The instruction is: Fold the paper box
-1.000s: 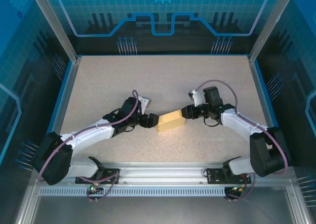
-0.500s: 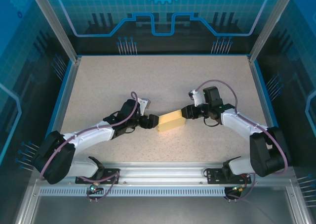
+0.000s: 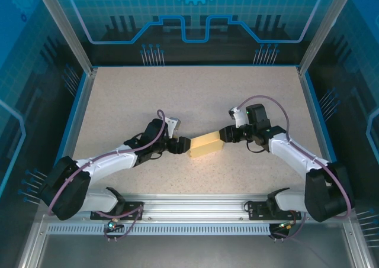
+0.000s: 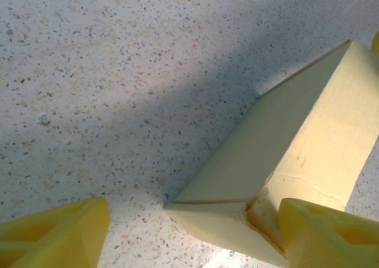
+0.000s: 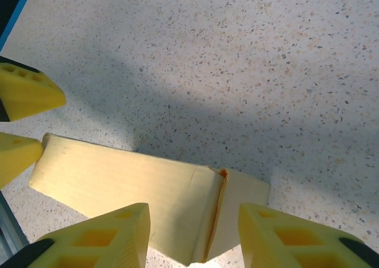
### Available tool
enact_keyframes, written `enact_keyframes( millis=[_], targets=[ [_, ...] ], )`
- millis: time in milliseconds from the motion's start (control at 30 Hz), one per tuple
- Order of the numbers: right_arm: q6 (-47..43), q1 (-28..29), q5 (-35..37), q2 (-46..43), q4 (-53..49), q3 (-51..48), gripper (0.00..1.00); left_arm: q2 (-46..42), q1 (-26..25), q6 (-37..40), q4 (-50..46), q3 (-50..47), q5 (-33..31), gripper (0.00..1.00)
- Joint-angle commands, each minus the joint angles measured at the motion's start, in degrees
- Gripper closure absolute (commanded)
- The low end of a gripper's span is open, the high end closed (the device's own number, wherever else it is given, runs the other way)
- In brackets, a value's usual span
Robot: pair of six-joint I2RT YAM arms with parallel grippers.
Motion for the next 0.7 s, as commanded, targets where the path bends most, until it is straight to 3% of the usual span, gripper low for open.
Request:
enact_keyframes(
  millis=[0, 267, 667],
  targets=[
    [0.1, 0.7, 1.0, -1.9, -2.2, 0.7, 0.56, 1.9, 0.1, 0.6, -5.0, -1.1, 0.4, 0.24],
    [-0.7, 0.9, 2.3, 2.0, -1.8, -0.8, 0.56, 1.8, 0.0, 0.9, -4.9, -1.5, 0.4, 0.24],
    [-1.8, 0.9, 5.6, 4.6, -2.0, -2.6, 0.65, 1.0, 0.0, 0.9, -4.9, -2.2, -0.2, 0.24]
  ],
)
